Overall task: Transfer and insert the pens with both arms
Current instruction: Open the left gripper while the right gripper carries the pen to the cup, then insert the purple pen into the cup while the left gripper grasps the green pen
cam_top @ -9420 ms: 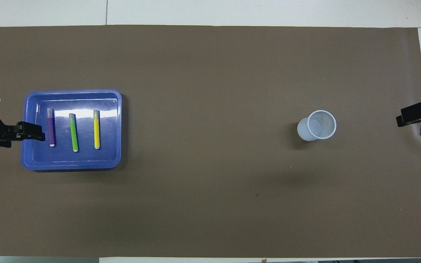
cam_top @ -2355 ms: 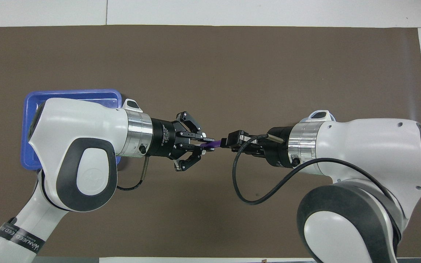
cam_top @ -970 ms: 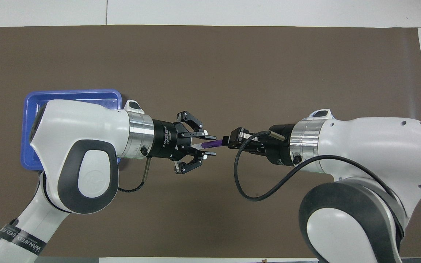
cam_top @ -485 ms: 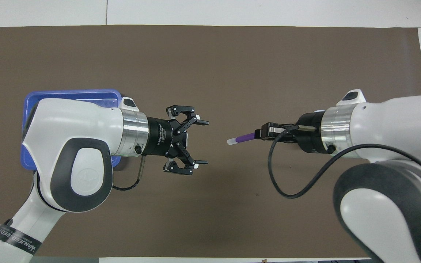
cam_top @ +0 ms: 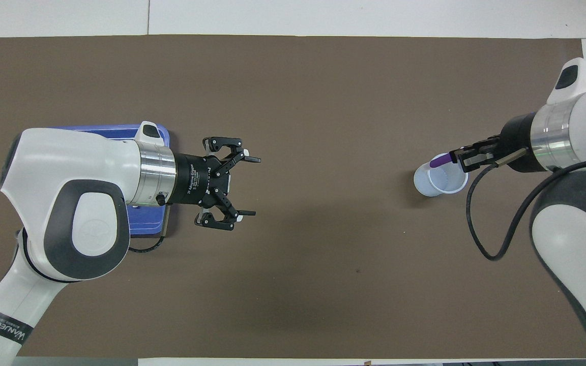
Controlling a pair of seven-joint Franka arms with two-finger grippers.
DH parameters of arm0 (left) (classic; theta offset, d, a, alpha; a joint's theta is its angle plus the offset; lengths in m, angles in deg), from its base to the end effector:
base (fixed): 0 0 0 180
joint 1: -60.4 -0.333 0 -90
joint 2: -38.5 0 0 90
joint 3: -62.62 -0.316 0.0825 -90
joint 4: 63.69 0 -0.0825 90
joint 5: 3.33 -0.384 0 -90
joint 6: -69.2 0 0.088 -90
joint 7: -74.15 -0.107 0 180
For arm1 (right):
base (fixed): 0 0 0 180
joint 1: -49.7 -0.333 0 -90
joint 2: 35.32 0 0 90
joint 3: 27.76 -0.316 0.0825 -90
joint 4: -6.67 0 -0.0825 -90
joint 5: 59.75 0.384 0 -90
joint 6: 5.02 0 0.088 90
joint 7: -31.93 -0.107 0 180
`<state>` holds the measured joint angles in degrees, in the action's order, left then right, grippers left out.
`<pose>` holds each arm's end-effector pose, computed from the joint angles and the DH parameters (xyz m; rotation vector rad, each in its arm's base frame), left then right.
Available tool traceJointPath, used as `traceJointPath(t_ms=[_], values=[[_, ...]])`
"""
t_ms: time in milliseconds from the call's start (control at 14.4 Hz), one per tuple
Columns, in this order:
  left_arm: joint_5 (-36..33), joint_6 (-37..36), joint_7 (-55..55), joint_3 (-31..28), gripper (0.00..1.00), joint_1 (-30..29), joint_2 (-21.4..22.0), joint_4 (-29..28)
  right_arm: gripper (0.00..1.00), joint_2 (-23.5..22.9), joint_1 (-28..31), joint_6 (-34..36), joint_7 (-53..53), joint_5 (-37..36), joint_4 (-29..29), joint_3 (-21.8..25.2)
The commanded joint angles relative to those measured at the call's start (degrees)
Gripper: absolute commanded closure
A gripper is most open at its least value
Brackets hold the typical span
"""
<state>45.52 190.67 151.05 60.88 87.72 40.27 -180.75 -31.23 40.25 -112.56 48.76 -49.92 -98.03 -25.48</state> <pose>0.4911 -0.2728 0.4791 1.9825 1.5412 -0.6841 0.5470 0.0812 0.5700 -2.9237 -0.5576 -0.2007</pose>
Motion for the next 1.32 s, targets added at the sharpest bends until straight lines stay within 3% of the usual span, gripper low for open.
traceJointPath(t_ms=[0, 485, 693, 970, 1247], values=[[-7.7, -0.98, -2.89, -0.02, 0.0, -0.77, 1.66, -1.95, 1.0, -0.67, 3.72, -0.91, 4.88, -2.0, -1.11, -0.7], [-16.68, -3.52, -22.02, -0.02, 0.0, -14.74, 0.78, -1.95, 1.0, -1.45, 5.05, -8.11, 8.13, -7.27, -10.0, -0.7], [-24.14, -4.84, -30.9, -0.02, 0.0, -19.93, -0.27, -1.95, 1.0, -2.07, 5.58, -12.93, 8.05, -7.27, -13.94, -0.79], [-27.13, -3.7, -50.74, -0.02, 0.0, -26.16, -3.43, -1.6, 1.0, -4.18, 5.67, -16.64, 7.7, -7.27, -16.33, -0.79], [-37.05, 3.04, -65.11, -0.02, 0.0, -26.62, -7.56, -1.51, 1.0, -5.23, 5.49, -18.14, 7.96, -7.27, -17.65, -0.79]])
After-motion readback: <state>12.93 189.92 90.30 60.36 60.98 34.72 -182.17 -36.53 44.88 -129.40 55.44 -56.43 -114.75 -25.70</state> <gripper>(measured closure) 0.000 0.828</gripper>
